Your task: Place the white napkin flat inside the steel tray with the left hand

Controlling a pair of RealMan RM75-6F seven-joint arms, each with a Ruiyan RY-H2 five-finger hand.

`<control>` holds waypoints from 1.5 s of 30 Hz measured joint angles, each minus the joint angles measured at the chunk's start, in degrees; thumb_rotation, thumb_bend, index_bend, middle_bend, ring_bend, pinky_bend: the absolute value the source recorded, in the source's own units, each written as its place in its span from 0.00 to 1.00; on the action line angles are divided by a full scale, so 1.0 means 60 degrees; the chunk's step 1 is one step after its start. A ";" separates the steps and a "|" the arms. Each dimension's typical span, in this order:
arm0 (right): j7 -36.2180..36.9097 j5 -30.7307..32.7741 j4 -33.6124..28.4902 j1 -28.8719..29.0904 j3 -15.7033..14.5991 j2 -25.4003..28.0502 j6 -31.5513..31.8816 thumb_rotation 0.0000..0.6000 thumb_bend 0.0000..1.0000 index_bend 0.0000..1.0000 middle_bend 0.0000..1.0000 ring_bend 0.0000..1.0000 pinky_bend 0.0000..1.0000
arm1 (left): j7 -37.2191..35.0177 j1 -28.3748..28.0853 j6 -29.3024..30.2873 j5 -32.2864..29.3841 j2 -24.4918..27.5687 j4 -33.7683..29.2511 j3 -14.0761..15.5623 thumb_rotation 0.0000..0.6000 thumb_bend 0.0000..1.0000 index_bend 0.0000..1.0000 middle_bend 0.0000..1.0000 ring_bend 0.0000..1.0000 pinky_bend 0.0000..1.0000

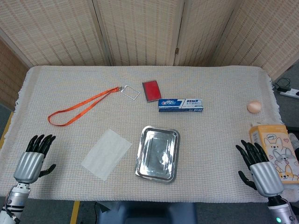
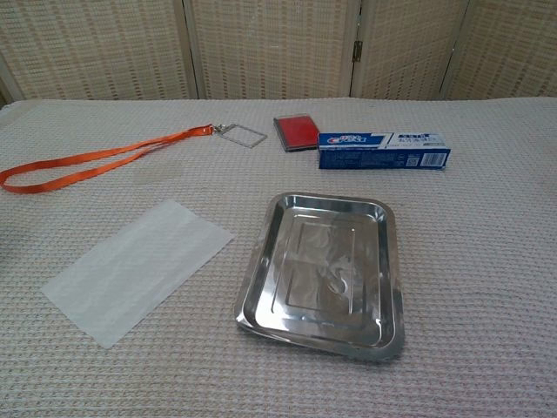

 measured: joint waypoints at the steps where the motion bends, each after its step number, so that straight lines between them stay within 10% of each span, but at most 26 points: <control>1: -0.0002 -0.0013 -0.0001 -0.0003 0.0001 0.0000 0.0008 1.00 0.40 0.00 0.00 0.00 0.00 | -0.0006 0.0001 -0.0018 -0.0001 -0.0005 0.0011 0.0005 1.00 0.26 0.00 0.11 0.02 0.00; 9: 0.0009 -0.0028 0.0007 0.0032 0.0013 0.0007 -0.0060 1.00 0.40 0.00 0.00 0.00 0.00 | -0.0045 -0.0027 -0.0216 0.0026 -0.0002 -0.0094 0.0075 1.00 0.26 0.00 0.17 0.05 0.08; 14: -0.0007 -0.0148 -0.0049 0.0031 0.0017 -0.0004 0.0023 1.00 0.40 0.00 0.00 0.00 0.00 | -0.0492 -0.0049 0.0118 0.0758 -0.0201 0.0189 0.0240 1.00 0.26 0.19 0.73 0.51 0.74; 17: -0.0041 -0.0222 -0.0053 0.0050 -0.0021 -0.0039 -0.0015 1.00 0.40 0.00 0.00 0.00 0.00 | -0.1179 -0.0083 0.0228 0.1436 -0.0372 0.0405 0.0567 1.00 0.26 0.35 0.97 0.78 0.96; 22: -0.0019 -0.0286 -0.0082 0.0049 -0.0045 -0.0037 0.0014 1.00 0.40 0.00 0.00 0.00 0.00 | -0.1943 -0.0193 0.0432 0.2380 -0.0892 0.1063 0.1022 1.00 0.26 0.49 1.00 0.90 1.00; 45: 0.0078 -0.0172 0.0010 0.0172 0.0045 -0.0138 -0.0162 1.00 0.40 0.00 0.00 0.00 0.00 | -0.2739 -0.0227 -0.0440 0.1553 -0.3412 0.3891 0.1063 1.00 0.25 0.48 1.00 0.97 1.00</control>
